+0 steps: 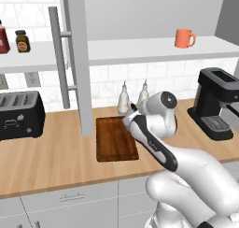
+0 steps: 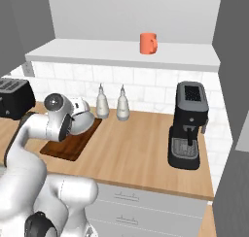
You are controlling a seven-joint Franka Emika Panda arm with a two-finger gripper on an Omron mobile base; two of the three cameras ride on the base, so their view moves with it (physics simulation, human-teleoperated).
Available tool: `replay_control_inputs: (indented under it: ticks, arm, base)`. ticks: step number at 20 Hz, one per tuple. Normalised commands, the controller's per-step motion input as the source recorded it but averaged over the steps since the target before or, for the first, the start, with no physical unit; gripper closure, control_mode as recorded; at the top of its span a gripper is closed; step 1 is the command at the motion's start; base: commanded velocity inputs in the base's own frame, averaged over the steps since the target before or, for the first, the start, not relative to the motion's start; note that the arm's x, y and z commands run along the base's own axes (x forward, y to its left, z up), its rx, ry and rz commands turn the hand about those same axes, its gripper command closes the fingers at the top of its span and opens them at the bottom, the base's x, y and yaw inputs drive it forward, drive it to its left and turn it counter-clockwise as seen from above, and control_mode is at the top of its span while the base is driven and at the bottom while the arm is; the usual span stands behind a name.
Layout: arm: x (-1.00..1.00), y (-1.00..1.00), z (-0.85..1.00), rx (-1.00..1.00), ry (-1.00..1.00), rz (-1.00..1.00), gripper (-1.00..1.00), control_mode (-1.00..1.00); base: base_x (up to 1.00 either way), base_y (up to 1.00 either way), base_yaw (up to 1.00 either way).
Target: Pick the kettle from the counter and place it on the tray. Then pick the mug from the cabinet and place it on the tray. Then close the cabinet doors.
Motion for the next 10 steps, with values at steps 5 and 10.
replay_control_inputs:
  ticks: [5,10]
  arm:
    - [0.53,0.44,-0.13,0.0,-0.09,0.06,1.0,-1.0]
    - [0.47,0.27,-0.25,0.0,0.0,0.01,1.0,-1.0]
  base:
    - [0.0,0.0,0.0]
    - [0.0,0.0,0.0]
